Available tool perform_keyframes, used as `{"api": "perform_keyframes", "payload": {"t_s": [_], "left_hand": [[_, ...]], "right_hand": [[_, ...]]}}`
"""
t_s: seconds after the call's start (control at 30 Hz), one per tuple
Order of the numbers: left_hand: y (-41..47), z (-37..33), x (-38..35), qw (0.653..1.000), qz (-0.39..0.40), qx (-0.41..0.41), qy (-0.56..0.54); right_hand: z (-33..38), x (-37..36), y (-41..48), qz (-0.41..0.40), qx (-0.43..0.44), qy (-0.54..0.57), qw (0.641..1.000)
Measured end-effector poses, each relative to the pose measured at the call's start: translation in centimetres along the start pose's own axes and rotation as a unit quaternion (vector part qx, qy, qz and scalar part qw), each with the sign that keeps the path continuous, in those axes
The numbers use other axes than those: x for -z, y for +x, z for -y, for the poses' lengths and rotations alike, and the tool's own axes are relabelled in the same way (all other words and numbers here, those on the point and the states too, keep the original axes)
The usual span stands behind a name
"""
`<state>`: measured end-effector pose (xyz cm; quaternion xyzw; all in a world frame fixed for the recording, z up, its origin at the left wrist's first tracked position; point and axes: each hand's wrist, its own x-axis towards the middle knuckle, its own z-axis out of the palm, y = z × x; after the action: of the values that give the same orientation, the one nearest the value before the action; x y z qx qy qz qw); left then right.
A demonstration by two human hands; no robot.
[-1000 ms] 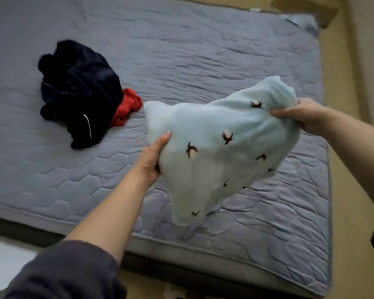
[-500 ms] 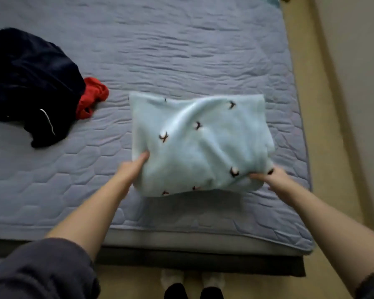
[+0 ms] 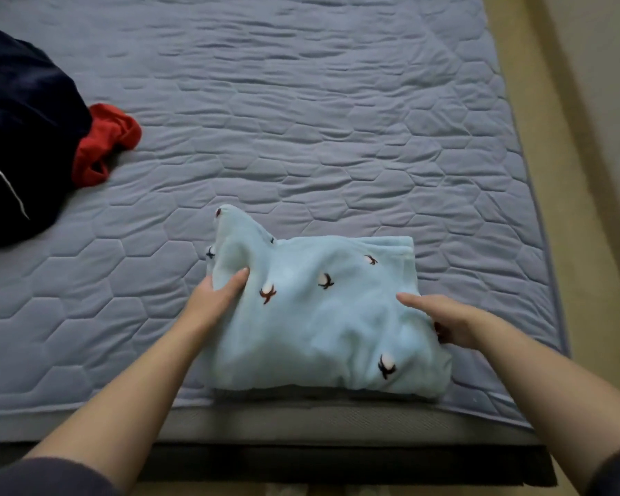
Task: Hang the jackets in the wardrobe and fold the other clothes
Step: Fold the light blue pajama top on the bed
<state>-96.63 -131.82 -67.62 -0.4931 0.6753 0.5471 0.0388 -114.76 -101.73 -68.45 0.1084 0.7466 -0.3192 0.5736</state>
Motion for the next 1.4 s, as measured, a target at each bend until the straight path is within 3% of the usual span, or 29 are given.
{"api": "perform_keyframes", "payload": {"t_s": [0.07, 0.13, 0.2, 0.33, 0.4, 0.43, 0.5, 0.57, 0.63, 0.73, 0.83, 0.93, 1.07, 1.3, 1.4], "left_hand": [[0.4, 0.0, -0.6, 0.994, -0.099, -0.051, -0.012], [0.2, 0.5, -0.7, 0.979, -0.171, -0.087, -0.063], [0.5, 1.3, -0.6, 0.976, -0.193, -0.084, -0.058], [2.5, 1.5, -2.2, 0.986, -0.157, -0.006, 0.058], [2.5, 0.6, -2.4, 0.973, -0.189, 0.002, 0.129], [2.0, 0.2, -2.1, 0.959, -0.221, -0.044, 0.170], [0.6, -0.9, -1.7, 0.908, -0.244, -0.246, 0.234], [-0.5, -1.6, -2.5, 0.841, -0.174, -0.407, 0.311], [-0.5, -1.2, -3.9, 0.806, -0.085, -0.424, 0.405], [1.2, 0.9, -5.2, 0.787, -0.024, -0.314, 0.530], [4.1, 3.8, -5.9, 0.790, -0.035, -0.277, 0.546], [6.2, 5.8, -6.6, 0.792, -0.066, -0.302, 0.526], [6.7, 6.1, -6.3, 0.807, -0.110, -0.276, 0.510], [5.6, 4.6, -4.6, 0.909, -0.150, -0.097, 0.377], [4.6, 3.8, -2.7, 0.952, -0.126, -0.096, 0.262]], "right_hand": [[0.9, -1.7, 1.5, -0.090, 0.099, 0.047, 0.990], [0.9, -3.0, 2.3, -0.251, 0.216, 0.097, 0.938], [0.5, -3.3, 2.9, -0.331, 0.246, 0.114, 0.904], [-0.5, -4.0, 5.4, -0.304, 0.170, -0.001, 0.937], [0.7, -4.9, 5.1, -0.339, 0.151, -0.068, 0.926], [1.3, -5.2, 4.5, -0.381, 0.167, -0.120, 0.902], [2.7, -6.0, 2.8, -0.449, 0.265, -0.227, 0.823], [3.9, -8.3, 1.5, -0.433, 0.392, -0.293, 0.757], [4.4, -11.2, 1.7, -0.365, 0.451, -0.368, 0.726], [3.7, -13.9, 4.3, -0.295, 0.419, -0.497, 0.701], [3.2, -14.3, 8.1, -0.278, 0.397, -0.530, 0.696], [2.6, -13.8, 11.0, -0.296, 0.410, -0.508, 0.697], [2.0, -10.1, 11.9, -0.339, 0.316, -0.480, 0.745], [-1.6, -2.6, 9.9, -0.327, 0.062, -0.457, 0.825], [-1.2, -1.6, 7.1, -0.315, 0.046, -0.350, 0.881]]}}
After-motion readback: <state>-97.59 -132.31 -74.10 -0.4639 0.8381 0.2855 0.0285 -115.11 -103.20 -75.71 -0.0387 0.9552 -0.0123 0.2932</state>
